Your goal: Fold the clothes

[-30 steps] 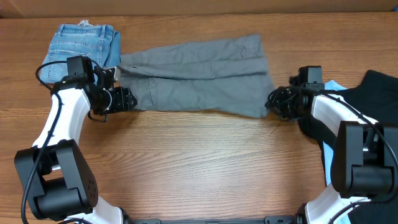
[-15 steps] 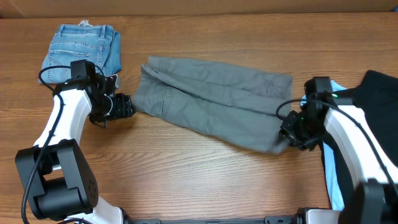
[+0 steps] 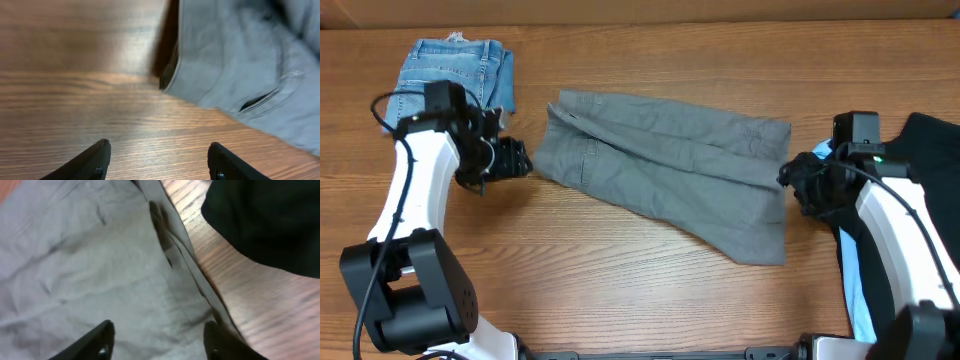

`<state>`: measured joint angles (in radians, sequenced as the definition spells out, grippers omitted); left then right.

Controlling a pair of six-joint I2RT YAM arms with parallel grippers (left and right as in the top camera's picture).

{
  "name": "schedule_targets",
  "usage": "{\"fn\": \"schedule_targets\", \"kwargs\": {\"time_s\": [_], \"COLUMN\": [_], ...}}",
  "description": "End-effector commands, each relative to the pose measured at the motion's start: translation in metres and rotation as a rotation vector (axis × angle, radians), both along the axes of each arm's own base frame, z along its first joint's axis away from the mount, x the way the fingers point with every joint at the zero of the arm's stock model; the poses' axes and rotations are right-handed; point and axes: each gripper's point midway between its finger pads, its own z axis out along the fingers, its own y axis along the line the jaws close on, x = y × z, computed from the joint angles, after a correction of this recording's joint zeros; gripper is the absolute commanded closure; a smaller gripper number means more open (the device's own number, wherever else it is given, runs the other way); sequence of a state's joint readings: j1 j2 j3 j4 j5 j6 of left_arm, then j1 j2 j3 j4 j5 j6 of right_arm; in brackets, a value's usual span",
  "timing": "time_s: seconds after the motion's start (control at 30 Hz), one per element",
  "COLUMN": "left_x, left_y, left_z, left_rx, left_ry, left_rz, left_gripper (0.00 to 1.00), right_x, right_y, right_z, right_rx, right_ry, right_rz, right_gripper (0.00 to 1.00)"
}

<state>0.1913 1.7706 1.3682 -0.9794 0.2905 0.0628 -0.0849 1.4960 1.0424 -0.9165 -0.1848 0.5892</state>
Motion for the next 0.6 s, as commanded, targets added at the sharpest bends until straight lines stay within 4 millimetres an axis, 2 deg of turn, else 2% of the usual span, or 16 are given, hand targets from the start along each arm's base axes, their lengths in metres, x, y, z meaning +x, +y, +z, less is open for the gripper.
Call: {"fn": "schedule_targets", "kwargs": {"time_s": [0.0, 0.1, 0.2, 0.37, 0.43, 0.57], "left_x": [0.016, 0.021, 0.023, 0.023, 0.023, 0.025], "left_y": [0.002, 0.003, 0.004, 0.004, 0.004, 0.002], "left_z": [0.024, 0.037, 0.042, 0.042, 0.042, 0.042], "left_rx": [0.018, 0.023, 0.024, 0.023, 0.023, 0.025], "left_ry": [-0.059, -0.079, -0.088, -0.087, -0.086, -0.096], "left_rz": [-0.021, -0.022, -0.022, -0.021, -0.021, -0.026], "left_gripper": [0.35, 0.35, 0.34, 0.35, 0.34, 0.38], "right_x": [0.004, 0.007, 0.018, 0.046, 0.052, 0.063], "right_y": [0.005, 0.008, 0.014, 0.017, 0.016, 0.014], "right_z": [-0.023, -0.043, -0.054, -0.05, -0.049, -0.046], "right_rx": [0.051, 0.08, 0.123, 0.145, 0.142, 0.131], "right_ry": [0.071, 0.118, 0.108, -0.004, -0.032, -0.078], "right_rz": [-0.038, -0.058, -0.059, -0.034, -0.032, -0.031], "right_gripper": [0.42, 0.44, 0.44, 0.46, 0.53, 0.86]}}
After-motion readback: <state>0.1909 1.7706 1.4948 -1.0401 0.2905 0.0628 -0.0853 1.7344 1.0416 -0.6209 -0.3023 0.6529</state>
